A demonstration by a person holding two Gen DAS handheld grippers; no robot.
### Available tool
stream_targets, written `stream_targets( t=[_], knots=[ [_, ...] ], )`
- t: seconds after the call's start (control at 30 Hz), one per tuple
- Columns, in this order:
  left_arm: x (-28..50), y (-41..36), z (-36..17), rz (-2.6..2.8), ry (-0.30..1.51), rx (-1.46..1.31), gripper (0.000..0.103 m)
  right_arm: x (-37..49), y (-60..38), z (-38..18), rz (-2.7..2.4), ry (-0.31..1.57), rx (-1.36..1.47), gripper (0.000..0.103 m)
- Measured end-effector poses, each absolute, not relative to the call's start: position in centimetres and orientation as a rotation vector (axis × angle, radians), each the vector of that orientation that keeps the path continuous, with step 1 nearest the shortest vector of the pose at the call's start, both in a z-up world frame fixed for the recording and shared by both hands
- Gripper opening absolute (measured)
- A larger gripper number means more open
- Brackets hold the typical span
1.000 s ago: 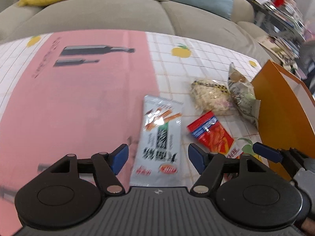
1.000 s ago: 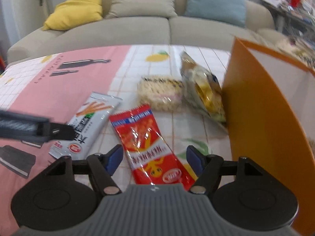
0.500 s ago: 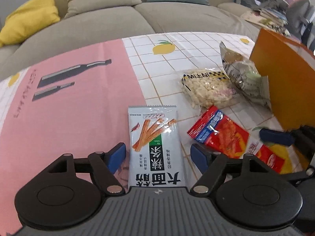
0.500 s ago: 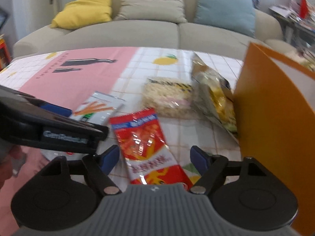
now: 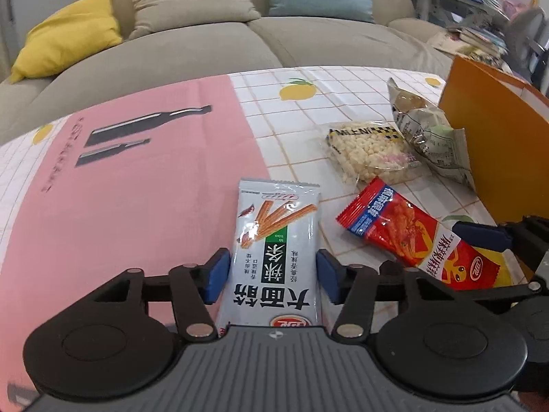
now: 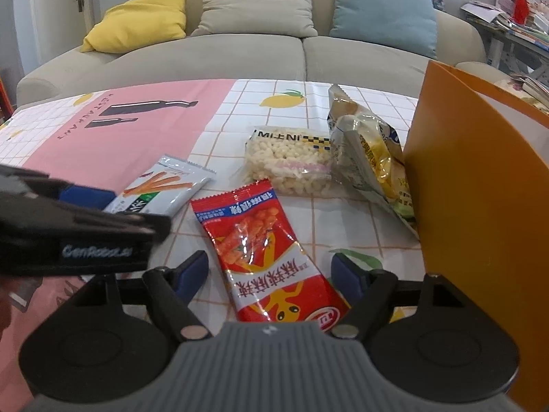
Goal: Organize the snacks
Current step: 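Grasp the white stick-snack pack with left tool while right grasps red spicy strip pack, then lift both packs and carry them toward the orange box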
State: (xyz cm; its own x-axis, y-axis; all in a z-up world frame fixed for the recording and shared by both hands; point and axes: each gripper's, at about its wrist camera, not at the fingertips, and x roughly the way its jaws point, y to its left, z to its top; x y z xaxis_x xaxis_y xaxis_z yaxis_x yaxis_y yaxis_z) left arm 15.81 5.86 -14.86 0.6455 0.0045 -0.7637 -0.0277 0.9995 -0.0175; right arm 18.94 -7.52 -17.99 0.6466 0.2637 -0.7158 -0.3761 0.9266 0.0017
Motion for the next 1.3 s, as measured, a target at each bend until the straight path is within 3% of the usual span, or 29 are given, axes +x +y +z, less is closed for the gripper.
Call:
stream_targets(
  t=[0.07, 0.13, 0.33, 0.87, 1.3],
  knots=[
    [15.1, 6.2, -14.8, 0.038, 0.868, -0.048, 0.06, 18.6, -7.3, -17.9, 0.368, 0.79, -0.156, 0.073],
    [14.3, 6.6, -14.7, 0.052, 0.874, -0.057, 0.059, 17.9, -6.9, -17.8, 0.38, 0.785, -0.162, 0.059],
    [10.7, 7.2, -14.3, 0.074, 0.918, -0.042, 0.059, 15.6, -5.8, -17.3, 0.361, 0.81, -0.167, 0.05],
    [4.3, 6.7, -13.4, 0.084, 1.054, -0.063, 0.06, 8.9, -6.4, -15.8, 0.318, 0.977, -0.182, 0.051],
    [5.5, 7.4, -13.4, 0.062, 0.998, -0.118, 0.073, 11.1, -7.5, -15.7, 0.421, 0.892, -0.149, 0.053]
  ],
)
